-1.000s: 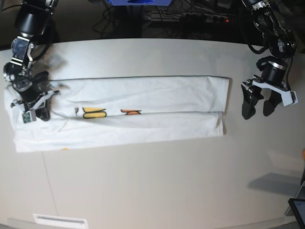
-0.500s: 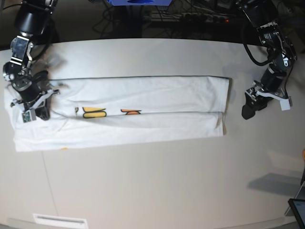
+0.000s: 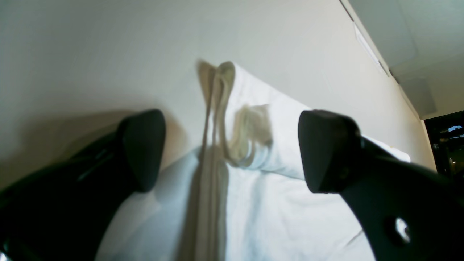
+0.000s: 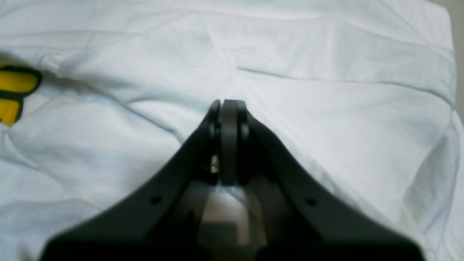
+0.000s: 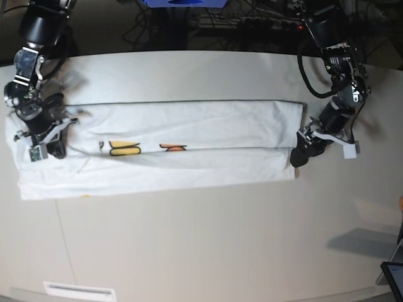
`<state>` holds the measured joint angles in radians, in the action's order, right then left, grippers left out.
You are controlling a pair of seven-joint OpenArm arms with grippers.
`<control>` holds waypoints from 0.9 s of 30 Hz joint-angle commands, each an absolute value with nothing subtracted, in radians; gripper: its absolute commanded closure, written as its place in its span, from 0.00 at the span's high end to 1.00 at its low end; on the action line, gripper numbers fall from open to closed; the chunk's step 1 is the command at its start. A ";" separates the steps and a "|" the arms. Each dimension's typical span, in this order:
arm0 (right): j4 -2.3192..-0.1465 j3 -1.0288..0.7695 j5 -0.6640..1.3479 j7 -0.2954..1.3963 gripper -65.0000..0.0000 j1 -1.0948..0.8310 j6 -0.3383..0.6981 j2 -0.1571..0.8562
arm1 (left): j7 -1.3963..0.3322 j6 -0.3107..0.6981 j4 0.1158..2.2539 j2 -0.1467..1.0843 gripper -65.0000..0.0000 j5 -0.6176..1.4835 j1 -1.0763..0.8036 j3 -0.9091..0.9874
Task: Fold the T-shirt properly
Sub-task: 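Lower the left gripper and grasp the collar end of the strip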
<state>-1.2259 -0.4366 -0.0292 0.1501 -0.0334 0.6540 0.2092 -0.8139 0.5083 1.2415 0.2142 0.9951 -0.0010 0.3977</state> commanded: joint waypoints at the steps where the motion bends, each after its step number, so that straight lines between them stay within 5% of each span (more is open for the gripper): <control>1: -1.225 -0.438 -0.064 0.209 0.00 -0.036 0.664 0.216 | -0.874 0.493 1.242 0.216 0.86 0.964 -0.002 0.360; 15: -1.225 -0.438 -0.064 0.209 0.00 -0.036 0.661 0.216 | -0.906 0.493 1.242 0.197 0.83 0.960 -0.015 0.309; 25: -1.225 -0.438 -0.064 0.209 0.00 -0.036 0.661 0.216 | -0.901 0.493 1.205 0.202 0.03 0.958 -0.002 0.312; 27: -1.225 -0.438 -0.064 0.209 0.00 -0.036 0.661 0.216 | -0.900 0.492 1.199 0.203 0.00 0.958 -0.001 0.311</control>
